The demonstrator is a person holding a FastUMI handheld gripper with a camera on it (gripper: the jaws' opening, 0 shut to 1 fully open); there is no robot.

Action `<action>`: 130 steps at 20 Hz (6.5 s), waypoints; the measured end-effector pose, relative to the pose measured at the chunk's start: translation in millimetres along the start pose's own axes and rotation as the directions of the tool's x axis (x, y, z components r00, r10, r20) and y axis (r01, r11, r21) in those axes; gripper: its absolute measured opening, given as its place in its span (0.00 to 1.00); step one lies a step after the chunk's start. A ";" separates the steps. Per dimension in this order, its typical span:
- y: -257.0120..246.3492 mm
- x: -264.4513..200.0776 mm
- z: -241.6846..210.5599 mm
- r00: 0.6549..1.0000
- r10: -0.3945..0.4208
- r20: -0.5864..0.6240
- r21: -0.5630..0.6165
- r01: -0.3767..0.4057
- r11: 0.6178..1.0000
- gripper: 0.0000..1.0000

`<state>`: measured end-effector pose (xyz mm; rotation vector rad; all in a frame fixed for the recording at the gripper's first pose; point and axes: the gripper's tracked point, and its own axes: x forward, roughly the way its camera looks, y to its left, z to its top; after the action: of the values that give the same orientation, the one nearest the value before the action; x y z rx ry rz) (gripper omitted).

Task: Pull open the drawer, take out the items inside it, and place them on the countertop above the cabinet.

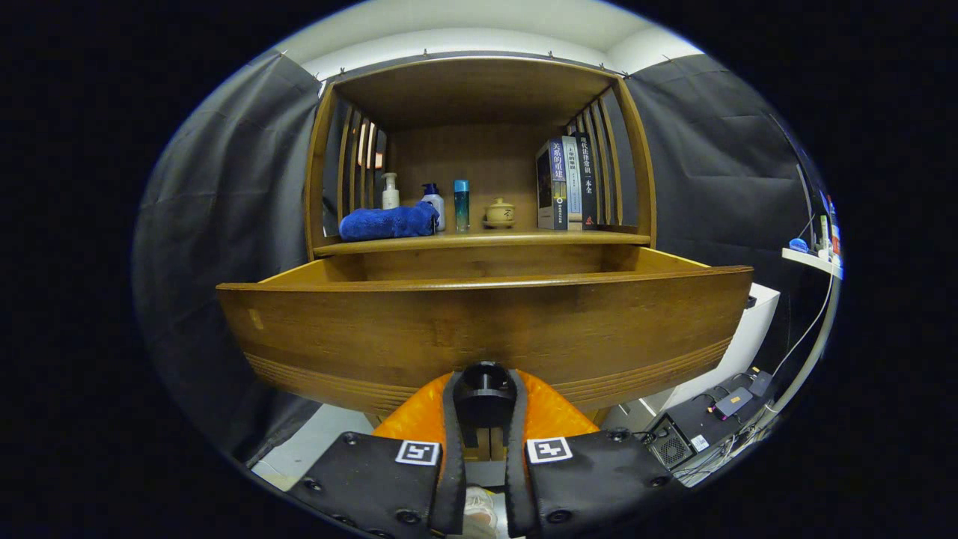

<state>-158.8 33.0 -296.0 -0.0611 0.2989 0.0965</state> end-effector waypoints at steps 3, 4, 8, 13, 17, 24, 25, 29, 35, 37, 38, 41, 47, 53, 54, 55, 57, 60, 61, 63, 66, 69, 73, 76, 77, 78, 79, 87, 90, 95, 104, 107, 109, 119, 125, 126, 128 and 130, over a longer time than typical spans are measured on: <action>0.7 -7.9 -4.4 1.000 0.007 -0.019 -0.003 -0.007 1.000 0.29; 0.5 -10.8 -6.0 1.000 0.010 -0.028 -0.002 -0.010 1.000 0.29; 2.1 -20.7 -10.5 0.999 0.017 -0.040 0.001 -0.017 1.000 0.29; 3.5 -28.0 -16.0 0.998 -0.001 -0.065 0.010 0.001 1.000 0.29; 4.3 -33.2 -15.5 0.998 -0.002 -0.061 0.018 0.003 1.000 0.29; -1.0 -37.2 -3.9 1.000 -0.019 -0.022 -0.016 0.018 1.000 0.54; 1.2 -38.6 4.6 1.000 -0.018 -0.003 -0.044 0.018 0.999 0.59; 6.5 -48.1 41.6 0.997 -0.019 0.072 -0.085 0.025 0.996 0.72; 11.8 -50.6 112.7 0.991 -0.018 0.132 0.050 0.011 0.999 0.87; 12.2 -44.2 132.8 0.993 -0.024 0.120 0.084 0.014 0.996 0.91; 12.9 -37.6 141.3 0.994 -0.023 0.111 0.096 0.012 0.995 0.94; 12.2 -22.0 168.6 0.996 -0.021 0.092 0.117 0.010 0.993 0.98; 16.7 14.9 197.5 1.000 0.004 0.005 0.109 -0.005 0.994 0.98; 26.2 63.1 186.0 0.980 0.058 -0.189 0.087 -0.042 0.995 0.98; 26.2 70.1 181.5 0.972 0.062 -0.225 0.082 -0.045 0.996 0.99; 26.2 76.7 176.7 0.964 0.066 -0.258 0.078 -0.047 0.996 0.99; 29.1 86.5 162.0 0.941 0.070 -0.332 0.074 -0.047 0.996 0.99; 21.8 102.3 141.3 0.910 0.044 -0.413 0.064 -0.019 0.998 0.99; 20.3 106.5 134.8 0.900 0.039 -0.435 0.061 -0.014 0.998 0.99; 17.0 114.7 122.0 0.877 0.033 -0.479 0.061 -0.005 0.998 0.99; 15.4 121.5 97.4 0.830 0.041 -0.556 0.067 -0.005 0.998 0.99; 15.5 126.5 82.8 0.800 0.030 -0.600 0.045 -0.004 0.999 0.98; 17.4 130.9 63.7 0.755 0.023 -0.656 0.029 -0.005 1.000 0.93; 14.5 130.4 49.2 0.717 0.007 -0.697 0.002 -0.007 1.000 0.85; 11.2 129.8 47.5 0.706 -0.006 -0.708 -0.007 0.002 1.000 0.82; 9.7 130.3 43.3 0.698 -0.012 -0.716 -0.011 0.006 1.000 0.79; 6.9 129.2 41.5 0.688 -0.021 -0.725 -0.017 0.013 1.000 0.76; 5.8 119.4 33.9 0.650 -0.018 -0.759 0.017 0.047 0.999 0.26; 7.0 110.2 44.8 0.663 -0.008 -0.748 0.026 0.041 0.999 0.26; 2.9 93.1 79.1 0.691 -0.012 -0.723 0.025 0.042 0.999 0.26; 0.5 64.9 136.9 0.726 -0.031 -0.687 -0.010 0.033 0.999 0.26; 0.8 62.6 158.1 0.742 -0.037 -0.670 -0.020 0.031 0.999 0.26; 2.0 63.8 168.7 0.748 -0.039 -0.662 -0.026 0.028 0.999 0.26; 1.0 98.1 199.4 0.761 -0.053 -0.647 -0.027 0.047 0.999 0.26; -10.0 140.2 217.2 0.768 -0.066 -0.637 -0.001 0.085 0.996 0.25; -10.7 147.1 218.5 0.769 -0.068 -0.636 0.002 0.089 0.996 0.25; -12.0 162.6 219.0 0.760 -0.074 -0.645 0.003 0.099 0.995 0.26; -12.9 180.1 220.8 0.758 -0.080 -0.648 0.003 0.108 0.994 0.25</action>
<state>78.1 52.0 -138.2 -0.0687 0.9990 -0.0375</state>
